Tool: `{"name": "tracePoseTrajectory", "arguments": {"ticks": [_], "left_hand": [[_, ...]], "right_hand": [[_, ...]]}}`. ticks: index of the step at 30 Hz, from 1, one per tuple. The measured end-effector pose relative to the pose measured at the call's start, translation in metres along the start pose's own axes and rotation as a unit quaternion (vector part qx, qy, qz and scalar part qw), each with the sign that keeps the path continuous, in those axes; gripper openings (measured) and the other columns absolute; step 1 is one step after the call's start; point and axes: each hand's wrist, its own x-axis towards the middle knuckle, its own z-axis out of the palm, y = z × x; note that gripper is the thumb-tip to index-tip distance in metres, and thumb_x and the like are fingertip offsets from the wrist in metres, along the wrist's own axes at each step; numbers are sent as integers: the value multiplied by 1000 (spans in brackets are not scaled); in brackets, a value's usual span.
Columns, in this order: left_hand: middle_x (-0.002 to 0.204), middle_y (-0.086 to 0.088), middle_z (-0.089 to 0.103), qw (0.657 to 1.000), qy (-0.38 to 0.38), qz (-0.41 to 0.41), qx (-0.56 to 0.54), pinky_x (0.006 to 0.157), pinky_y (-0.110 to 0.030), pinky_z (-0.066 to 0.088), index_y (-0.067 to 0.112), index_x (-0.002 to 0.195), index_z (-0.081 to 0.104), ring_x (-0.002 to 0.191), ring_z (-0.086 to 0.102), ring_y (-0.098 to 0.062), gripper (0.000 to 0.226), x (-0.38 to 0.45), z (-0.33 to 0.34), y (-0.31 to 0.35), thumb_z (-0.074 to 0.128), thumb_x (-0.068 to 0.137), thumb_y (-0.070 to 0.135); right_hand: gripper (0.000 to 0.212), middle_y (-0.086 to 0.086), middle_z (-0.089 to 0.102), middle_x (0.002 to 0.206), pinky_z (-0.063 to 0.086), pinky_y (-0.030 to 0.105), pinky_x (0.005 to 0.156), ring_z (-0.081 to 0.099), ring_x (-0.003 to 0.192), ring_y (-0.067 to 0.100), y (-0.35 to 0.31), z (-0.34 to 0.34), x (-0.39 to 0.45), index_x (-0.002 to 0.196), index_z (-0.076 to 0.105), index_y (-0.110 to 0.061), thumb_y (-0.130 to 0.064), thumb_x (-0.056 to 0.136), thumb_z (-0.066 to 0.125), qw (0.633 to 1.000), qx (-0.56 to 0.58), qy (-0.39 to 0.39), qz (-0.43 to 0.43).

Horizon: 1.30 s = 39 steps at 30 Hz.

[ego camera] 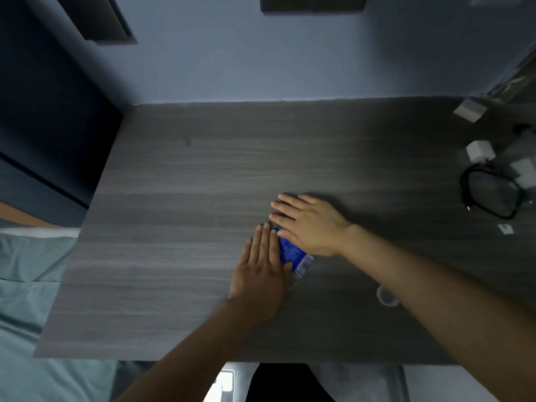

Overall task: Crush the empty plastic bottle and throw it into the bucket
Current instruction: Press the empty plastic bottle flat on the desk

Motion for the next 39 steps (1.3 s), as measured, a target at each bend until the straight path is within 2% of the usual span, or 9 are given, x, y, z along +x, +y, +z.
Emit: {"name": "tracePoseTrajectory", "arguments": {"ticks": [3, 5, 18, 20, 25, 28, 32, 35, 39], "left_hand": [[141, -18, 46, 999, 33, 7, 23, 107, -41, 41, -1, 133, 42, 133, 41, -28, 59, -10, -8, 6, 25, 90, 35], [131, -14, 59, 999, 37, 16, 26, 97, -39, 51, 1, 124, 55, 123, 53, -25, 58, -11, -7, 7, 30, 85, 37], [131, -18, 58, 998, 18, 10, 64, 96, -45, 51, -1, 124, 54, 124, 52, -30, 70, -10, -3, 7, 12, 93, 46], [134, -19, 54, 998, 30, 3, 57, 99, -46, 48, -1, 127, 50, 127, 49, -32, 68, -8, -1, 10, 19, 90, 47], [157, -12, 17, 997, 29, 3, -72, 119, -38, 16, 6, 144, 14, 146, 12, -27, 66, -8, -3, 3, 21, 92, 45], [154, -3, 22, 980, 28, -27, -194, 116, -31, 21, 15, 145, 18, 138, 18, -21, 61, -9, -6, -1, 42, 92, 36], [135, -6, 47, 970, 0, -78, -232, 97, -25, 37, 18, 134, 38, 118, 42, -20, 59, -3, -18, -8, 61, 82, 33], [95, 4, 66, 953, -66, -80, -285, 55, -2, 40, 21, 100, 55, 79, 60, -9, 27, 1, -30, -20, 68, 78, 27], [42, 8, 63, 893, -140, -123, -411, 35, -4, 40, 21, 64, 58, 37, 56, 2, 18, 3, -37, -28, 73, 74, 18]], "right_hand": [[54, 3, 16, 157, 10, 40, 118, 7, 145, 21, 6, -1, 7, 144, 18, -20, -43, 95, 18, 1000, 6, -2, -2], [55, 2, 13, 157, 10, 41, 118, 5, 145, 21, 5, 6, 8, 145, 12, -21, -42, 95, 15, 1000, -4, 1, 0], [59, 5, 11, 158, 13, 42, 117, 5, 145, 23, 1, 15, 8, 145, 6, -15, -42, 94, 12, 999, -18, 22, 17], [59, 5, 12, 157, 14, 42, 117, 7, 145, 24, 0, 17, 8, 145, 7, -14, -42, 93, 12, 999, -18, 24, 22], [58, 7, 12, 157, 13, 42, 117, 6, 145, 24, 0, 17, 7, 145, 6, -13, -41, 95, 14, 999, -20, 27, 26], [59, 8, 13, 157, 10, 42, 118, 7, 145, 25, 0, 17, 7, 144, 7, -12, -42, 94, 12, 999, -34, 28, 13], [59, 9, 15, 156, 9, 43, 118, 8, 144, 25, -1, 18, 7, 144, 8, -11, -42, 94, 10, 999, -46, 26, 15], [59, 9, 15, 156, 9, 43, 118, 8, 144, 25, 0, 17, 6, 144, 9, -12, -43, 94, 9, 999, -47, 24, 13], [58, 9, 15, 156, 9, 43, 118, 9, 144, 26, -3, 14, 6, 144, 12, -13, -43, 94, 11, 999, -42, 17, 8]]}}
